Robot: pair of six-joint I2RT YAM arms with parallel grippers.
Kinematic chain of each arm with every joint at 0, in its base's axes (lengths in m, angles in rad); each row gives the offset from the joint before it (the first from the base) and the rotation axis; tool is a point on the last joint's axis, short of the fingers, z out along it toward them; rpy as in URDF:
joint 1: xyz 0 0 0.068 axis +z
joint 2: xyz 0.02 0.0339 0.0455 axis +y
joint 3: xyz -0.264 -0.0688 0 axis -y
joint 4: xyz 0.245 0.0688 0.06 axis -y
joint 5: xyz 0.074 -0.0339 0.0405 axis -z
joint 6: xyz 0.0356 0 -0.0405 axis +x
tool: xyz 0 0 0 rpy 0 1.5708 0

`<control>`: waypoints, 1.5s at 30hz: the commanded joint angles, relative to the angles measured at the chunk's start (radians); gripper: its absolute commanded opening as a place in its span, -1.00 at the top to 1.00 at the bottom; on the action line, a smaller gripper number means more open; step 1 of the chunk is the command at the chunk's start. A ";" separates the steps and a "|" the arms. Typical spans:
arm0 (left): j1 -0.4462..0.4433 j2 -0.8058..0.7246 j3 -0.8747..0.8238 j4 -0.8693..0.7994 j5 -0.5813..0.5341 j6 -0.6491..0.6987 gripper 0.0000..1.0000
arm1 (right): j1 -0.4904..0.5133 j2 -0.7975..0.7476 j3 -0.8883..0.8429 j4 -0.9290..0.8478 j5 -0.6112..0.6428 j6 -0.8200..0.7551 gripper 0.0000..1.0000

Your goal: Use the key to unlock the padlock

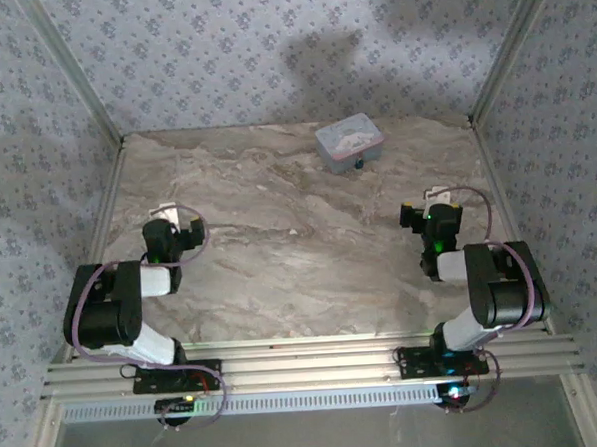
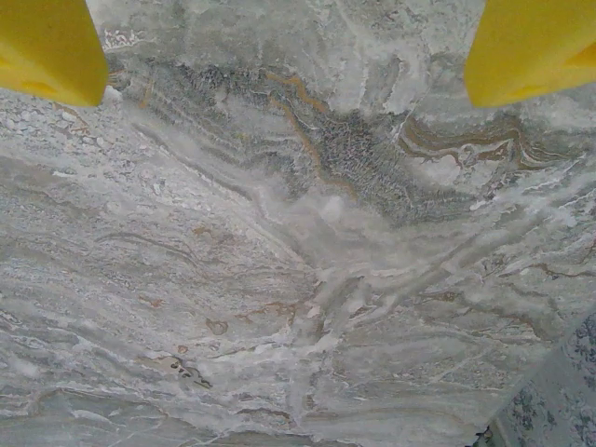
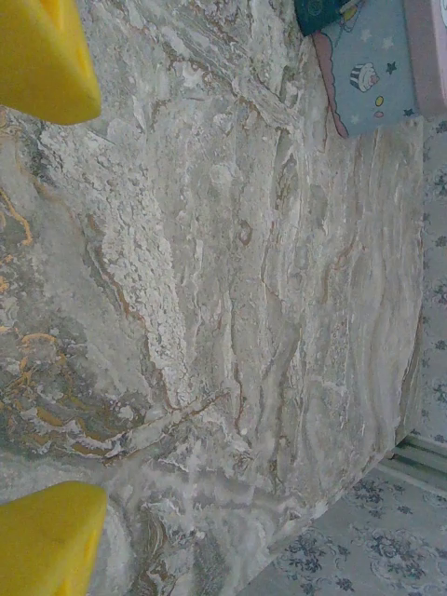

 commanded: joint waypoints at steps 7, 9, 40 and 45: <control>0.002 -0.001 0.026 0.031 0.010 0.013 -0.96 | -0.004 0.003 0.010 0.002 0.002 0.011 -1.00; 0.003 -0.001 0.026 0.031 0.010 0.012 -0.96 | -0.003 0.003 0.009 0.002 0.002 0.011 -1.00; 0.003 -0.001 0.026 0.031 0.010 0.012 -0.96 | -0.001 0.003 0.010 0.000 0.004 0.008 -1.00; 0.003 -0.058 0.076 -0.110 -0.002 0.006 -0.96 | 0.011 -0.088 0.100 -0.218 -0.042 -0.027 -1.00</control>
